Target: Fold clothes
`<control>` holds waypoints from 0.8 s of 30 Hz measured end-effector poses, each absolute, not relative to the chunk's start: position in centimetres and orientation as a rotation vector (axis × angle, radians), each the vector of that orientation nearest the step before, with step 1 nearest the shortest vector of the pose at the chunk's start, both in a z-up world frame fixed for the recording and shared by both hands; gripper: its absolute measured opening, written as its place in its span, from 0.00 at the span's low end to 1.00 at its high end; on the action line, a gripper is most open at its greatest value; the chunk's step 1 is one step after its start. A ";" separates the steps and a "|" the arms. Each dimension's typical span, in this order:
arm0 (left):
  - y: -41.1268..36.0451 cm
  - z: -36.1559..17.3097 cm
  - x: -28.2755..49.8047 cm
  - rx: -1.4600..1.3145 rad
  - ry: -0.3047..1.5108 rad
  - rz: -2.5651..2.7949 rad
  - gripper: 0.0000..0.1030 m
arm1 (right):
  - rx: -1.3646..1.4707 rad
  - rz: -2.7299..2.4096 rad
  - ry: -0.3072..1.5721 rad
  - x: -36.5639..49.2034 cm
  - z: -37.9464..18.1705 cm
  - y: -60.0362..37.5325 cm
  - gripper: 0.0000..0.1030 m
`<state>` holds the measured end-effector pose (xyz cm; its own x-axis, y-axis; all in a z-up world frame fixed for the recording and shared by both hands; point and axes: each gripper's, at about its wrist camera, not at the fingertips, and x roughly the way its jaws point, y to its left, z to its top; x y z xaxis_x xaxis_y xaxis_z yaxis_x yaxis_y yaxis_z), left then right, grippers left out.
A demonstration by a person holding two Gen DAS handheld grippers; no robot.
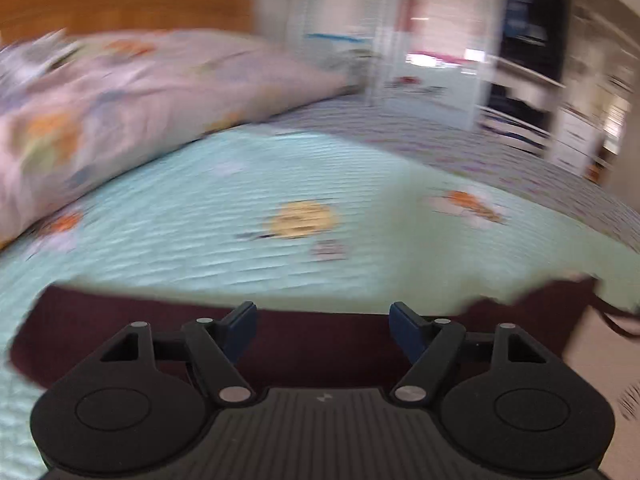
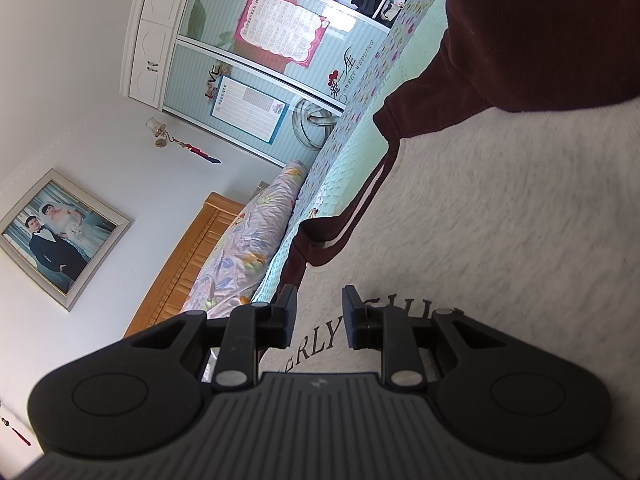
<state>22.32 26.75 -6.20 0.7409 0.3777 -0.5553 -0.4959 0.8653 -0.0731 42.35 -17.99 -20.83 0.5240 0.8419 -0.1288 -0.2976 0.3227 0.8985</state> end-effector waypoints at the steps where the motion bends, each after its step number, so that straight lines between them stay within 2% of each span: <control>1: 25.8 -7.5 23.1 -0.202 0.605 0.464 0.81 | 0.966 0.827 0.672 42.4 -20.9 -18.0 0.26; 5: 22.4 -12.4 25.6 -0.129 0.766 0.399 0.92 | 0.969 0.830 0.672 42.4 -20.9 -17.9 0.27; 11: 24.5 -9.9 25.0 -0.290 0.847 0.397 0.89 | 0.976 0.835 0.669 42.4 -21.0 -17.9 0.28; 13: 25.2 -8.5 25.4 -0.309 0.788 0.436 0.87 | 0.978 0.836 0.669 42.4 -21.0 -18.0 0.29; 16: 27.1 -7.6 27.4 -0.233 0.721 0.545 0.90 | 0.978 0.836 0.668 42.4 -21.0 -18.0 0.29; 19: 30.1 -8.6 30.4 -0.175 0.782 0.537 0.86 | 0.979 0.836 0.668 42.4 -21.0 -17.9 0.29; 24: 31.7 -10.9 31.6 -0.040 0.846 0.315 0.87 | 0.979 0.837 0.668 42.4 -21.0 -17.9 0.29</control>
